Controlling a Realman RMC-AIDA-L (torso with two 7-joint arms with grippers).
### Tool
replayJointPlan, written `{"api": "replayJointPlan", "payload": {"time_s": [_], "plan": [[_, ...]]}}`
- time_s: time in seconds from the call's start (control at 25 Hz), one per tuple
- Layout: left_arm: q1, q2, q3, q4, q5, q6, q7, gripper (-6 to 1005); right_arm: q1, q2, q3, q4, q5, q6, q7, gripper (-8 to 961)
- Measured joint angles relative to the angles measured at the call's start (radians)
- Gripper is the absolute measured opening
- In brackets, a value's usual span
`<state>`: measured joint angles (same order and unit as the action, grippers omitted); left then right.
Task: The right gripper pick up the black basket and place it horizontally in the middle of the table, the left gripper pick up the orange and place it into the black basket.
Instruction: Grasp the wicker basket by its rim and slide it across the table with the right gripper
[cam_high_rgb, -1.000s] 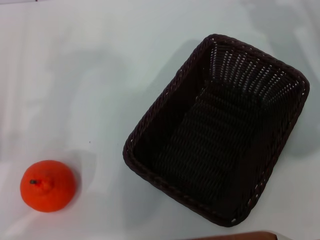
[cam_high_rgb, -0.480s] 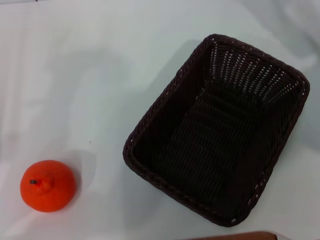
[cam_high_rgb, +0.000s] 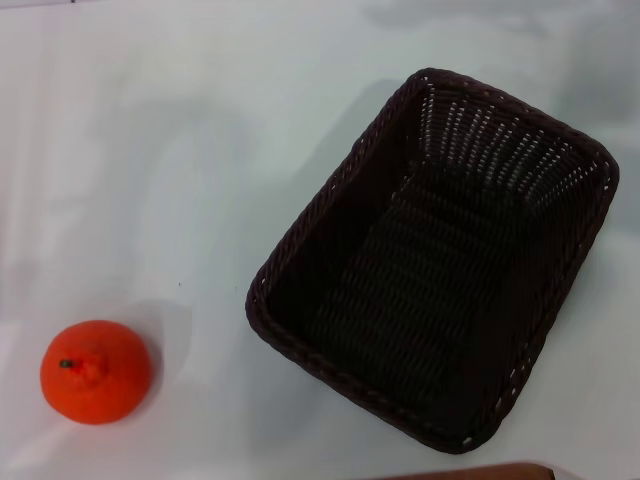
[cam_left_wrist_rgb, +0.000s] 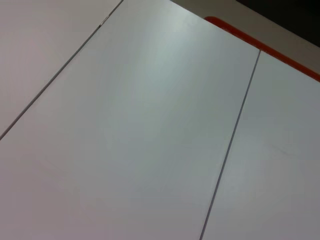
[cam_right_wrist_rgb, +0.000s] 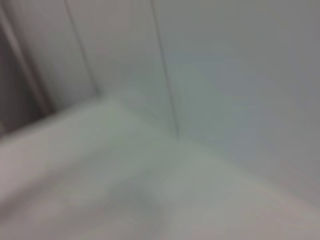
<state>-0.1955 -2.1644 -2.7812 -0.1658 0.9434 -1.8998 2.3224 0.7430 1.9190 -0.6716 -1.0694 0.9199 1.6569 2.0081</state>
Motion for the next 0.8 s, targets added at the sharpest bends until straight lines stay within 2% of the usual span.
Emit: {"api": "replayJointPlan", "payload": {"time_s": [0.2,0.36,0.48,0.8], "plan": [[-0.005,0.0,0.0,-0.001,0.0,0.009,0.0,781,0.078,0.012,-0.016,-0.087,-0.297,0.141,0.074,689],[-0.01,0.0,0.0,-0.001,0.0,0.01,0.0,780,0.107,0.026,-0.062,-0.085,-0.434,0.176,0.081,688],[-0.012,0.001,0.0,-0.002,0.0,0.01,0.0,781,0.109,0.033,-0.095,-0.079,-0.469,0.169,0.091,687],[-0.016,0.002,0.0,-0.003,0.0,0.01,0.0,781,0.111,0.035,-0.131,0.011,-0.491,0.116,0.079,687]]}}
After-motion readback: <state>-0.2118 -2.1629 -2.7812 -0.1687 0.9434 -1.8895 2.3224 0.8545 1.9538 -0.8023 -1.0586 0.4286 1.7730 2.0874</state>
